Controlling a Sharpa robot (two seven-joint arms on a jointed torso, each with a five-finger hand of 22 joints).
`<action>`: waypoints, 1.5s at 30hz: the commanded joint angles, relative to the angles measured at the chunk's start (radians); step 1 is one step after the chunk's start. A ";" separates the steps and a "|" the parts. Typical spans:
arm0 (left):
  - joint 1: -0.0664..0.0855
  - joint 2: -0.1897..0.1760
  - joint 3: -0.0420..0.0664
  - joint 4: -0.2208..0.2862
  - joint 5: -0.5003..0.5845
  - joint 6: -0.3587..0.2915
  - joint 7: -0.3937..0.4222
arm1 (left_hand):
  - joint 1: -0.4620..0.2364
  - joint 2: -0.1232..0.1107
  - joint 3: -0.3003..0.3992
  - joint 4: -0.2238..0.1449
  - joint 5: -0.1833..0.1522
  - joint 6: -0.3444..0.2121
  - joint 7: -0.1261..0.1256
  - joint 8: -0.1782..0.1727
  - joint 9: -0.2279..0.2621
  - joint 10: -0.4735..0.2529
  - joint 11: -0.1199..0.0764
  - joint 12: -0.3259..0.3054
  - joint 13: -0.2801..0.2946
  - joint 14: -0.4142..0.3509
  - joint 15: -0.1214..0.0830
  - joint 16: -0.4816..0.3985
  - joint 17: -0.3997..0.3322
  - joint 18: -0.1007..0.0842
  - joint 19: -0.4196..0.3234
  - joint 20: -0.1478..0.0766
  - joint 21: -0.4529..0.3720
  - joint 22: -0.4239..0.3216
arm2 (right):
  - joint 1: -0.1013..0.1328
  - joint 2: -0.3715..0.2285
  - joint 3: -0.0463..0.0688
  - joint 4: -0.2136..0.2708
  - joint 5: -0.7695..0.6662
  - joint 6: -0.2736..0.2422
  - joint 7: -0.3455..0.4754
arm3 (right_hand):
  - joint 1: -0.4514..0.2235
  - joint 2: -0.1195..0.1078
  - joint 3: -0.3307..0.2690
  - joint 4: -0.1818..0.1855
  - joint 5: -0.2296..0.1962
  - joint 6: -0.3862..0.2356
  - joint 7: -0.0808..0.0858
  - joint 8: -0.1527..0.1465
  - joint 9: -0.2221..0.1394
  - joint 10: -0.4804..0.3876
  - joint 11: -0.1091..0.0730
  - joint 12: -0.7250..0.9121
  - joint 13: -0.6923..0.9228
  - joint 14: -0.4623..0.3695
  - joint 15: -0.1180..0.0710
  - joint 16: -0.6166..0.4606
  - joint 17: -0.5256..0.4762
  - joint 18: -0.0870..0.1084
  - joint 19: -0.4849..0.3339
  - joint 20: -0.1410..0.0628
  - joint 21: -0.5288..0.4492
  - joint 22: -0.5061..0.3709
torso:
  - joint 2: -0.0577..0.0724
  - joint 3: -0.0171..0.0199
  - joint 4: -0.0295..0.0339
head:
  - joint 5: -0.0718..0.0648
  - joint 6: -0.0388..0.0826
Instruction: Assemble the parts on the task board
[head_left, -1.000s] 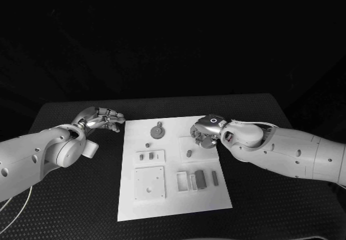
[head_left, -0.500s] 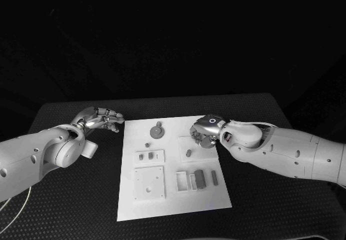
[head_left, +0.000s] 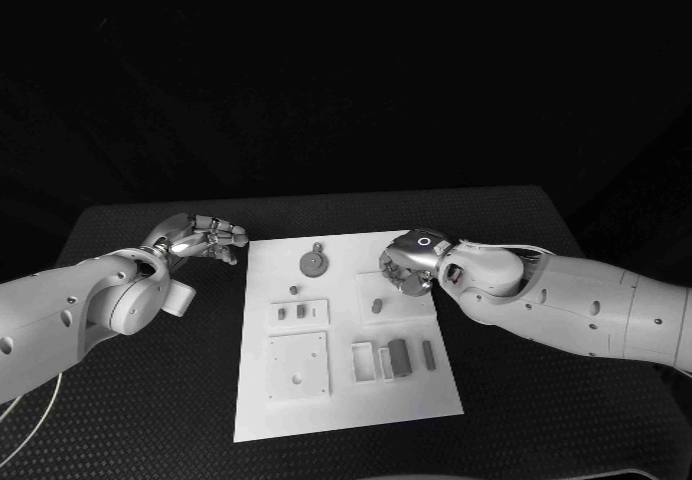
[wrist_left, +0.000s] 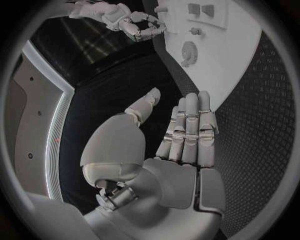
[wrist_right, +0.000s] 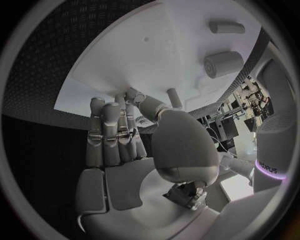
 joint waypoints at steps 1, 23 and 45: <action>0.001 0.001 0.001 0.002 0.006 0.014 0.006 | -0.006 0.003 -0.007 -0.001 -0.006 -0.004 0.003 0.000 -0.001 -0.006 -0.001 -0.001 0.002 0.008 0.002 0.004 0.001 0.015 0.007 0.001 -0.001 0.000 | -0.017 0.003 -0.012 -0.011 -0.009 0.056 -0.022 | 0.025 0.005 0.016 0.000 0.004 -0.010 0.002 -0.008 -0.002 0.028 0.003 -0.051 -0.063 0.010 -0.013 0.004 -0.002 0.029 0.015 -0.007 0.004 0.017 | 0.000 0.0001 0.0003 | -0.001 0.000; 0.001 0.001 0.001 0.001 0.006 0.013 0.006 | -0.006 0.003 -0.008 -0.002 -0.006 -0.004 0.003 0.001 -0.001 -0.006 -0.001 -0.001 0.002 0.008 0.002 0.005 0.001 0.015 0.007 0.001 -0.001 0.000 | -0.021 0.006 -0.012 -0.012 0.004 0.009 -0.045 | -0.054 0.010 0.028 0.005 0.004 0.014 -0.004 0.001 0.003 0.127 -0.032 -0.027 -0.053 0.046 -0.046 0.023 -0.004 0.029 0.053 -0.019 0.022 0.020 | 0.000 0.0000 0.0006 | -0.004 -0.001; 0.001 -0.001 0.001 0.001 0.006 0.011 0.006 | -0.005 0.003 -0.008 -0.002 -0.006 -0.005 0.003 0.001 -0.001 -0.006 -0.001 0.000 0.003 0.007 0.002 0.005 0.002 0.015 0.007 0.001 -0.002 0.000 | -0.021 0.004 -0.012 -0.015 0.062 0.020 -0.022 | -0.143 -0.088 0.016 0.031 0.004 -0.036 0.016 -0.030 -0.005 0.083 -0.009 -0.072 -0.069 0.030 -0.025 0.029 -0.001 0.029 0.042 -0.015 0.026 0.020 | 0.000 -0.0009 0.0006 | -0.004 -0.003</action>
